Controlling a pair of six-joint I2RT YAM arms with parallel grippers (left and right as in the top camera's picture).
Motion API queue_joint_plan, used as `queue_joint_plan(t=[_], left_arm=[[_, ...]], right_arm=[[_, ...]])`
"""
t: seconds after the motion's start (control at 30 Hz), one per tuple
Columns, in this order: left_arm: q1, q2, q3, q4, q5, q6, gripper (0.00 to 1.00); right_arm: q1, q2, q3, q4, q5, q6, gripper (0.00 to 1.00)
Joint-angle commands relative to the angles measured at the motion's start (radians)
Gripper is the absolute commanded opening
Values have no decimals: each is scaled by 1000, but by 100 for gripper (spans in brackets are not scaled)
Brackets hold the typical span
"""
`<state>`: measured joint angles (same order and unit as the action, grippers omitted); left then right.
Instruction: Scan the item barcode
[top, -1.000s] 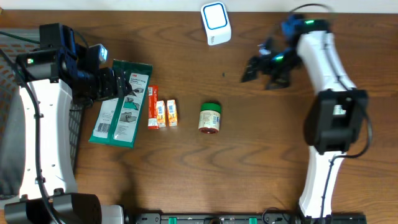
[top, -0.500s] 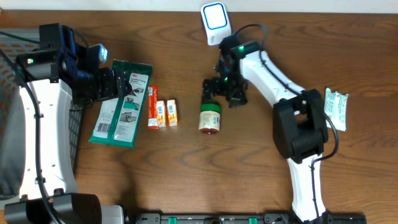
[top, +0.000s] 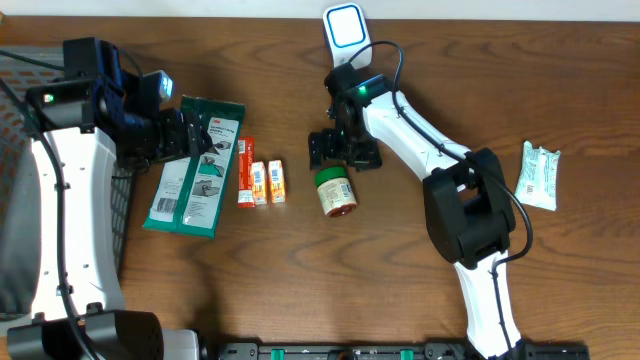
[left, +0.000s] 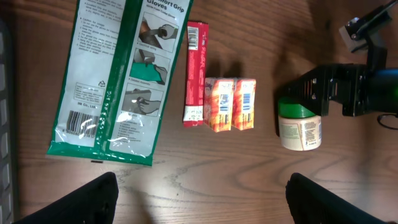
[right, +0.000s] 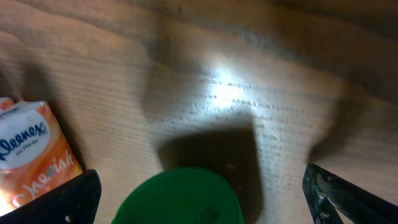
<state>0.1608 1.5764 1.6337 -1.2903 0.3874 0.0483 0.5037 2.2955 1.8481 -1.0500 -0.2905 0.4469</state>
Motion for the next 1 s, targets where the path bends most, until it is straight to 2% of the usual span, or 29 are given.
queue_joint_plan(t=[0.0,0.4,0.7,0.83,0.97], left_arm=[[0,-14,-3,-3,5,-5,87],[0,-14,-3,-3,5,-5,87],[0,-14,-3,-3,5,-5,87],[0,-14,-3,-3,5,-5,87],[0,-14,-3,-3,5,-5,87]], right_arm=[[10,-6,-9,20,17,-28,99],[4,-6,-9,-2,-66,-291,96],[8,-6,-9,3,-54,-312,92],[18,-6,-9,-6,-46,-418,91],[24,-6,-9,-11,3,-426,90]])
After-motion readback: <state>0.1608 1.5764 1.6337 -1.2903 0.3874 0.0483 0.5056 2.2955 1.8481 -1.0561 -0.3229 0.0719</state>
